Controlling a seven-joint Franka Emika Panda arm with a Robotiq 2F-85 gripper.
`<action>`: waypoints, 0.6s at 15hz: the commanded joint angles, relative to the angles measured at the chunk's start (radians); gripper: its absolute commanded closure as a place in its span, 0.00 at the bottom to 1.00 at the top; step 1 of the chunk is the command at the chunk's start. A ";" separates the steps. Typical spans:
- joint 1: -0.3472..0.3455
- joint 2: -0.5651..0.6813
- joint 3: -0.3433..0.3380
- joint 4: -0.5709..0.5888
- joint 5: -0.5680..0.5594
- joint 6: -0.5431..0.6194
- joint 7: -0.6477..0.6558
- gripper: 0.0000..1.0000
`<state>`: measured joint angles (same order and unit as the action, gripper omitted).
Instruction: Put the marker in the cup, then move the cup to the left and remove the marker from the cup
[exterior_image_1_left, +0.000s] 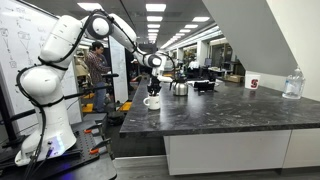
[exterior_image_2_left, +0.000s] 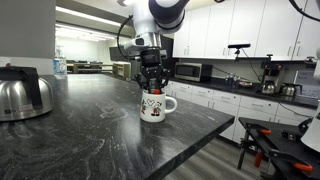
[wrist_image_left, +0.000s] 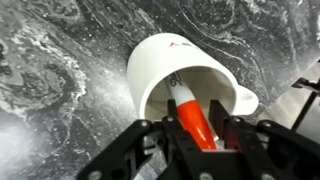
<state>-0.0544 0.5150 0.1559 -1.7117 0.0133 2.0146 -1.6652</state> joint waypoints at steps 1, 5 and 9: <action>-0.005 0.018 0.011 0.027 0.016 -0.028 -0.023 0.83; -0.006 0.012 0.012 0.026 0.016 -0.025 -0.020 0.94; -0.007 -0.017 0.009 0.018 0.013 -0.028 -0.014 0.94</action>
<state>-0.0552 0.5199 0.1621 -1.6976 0.0133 2.0147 -1.6652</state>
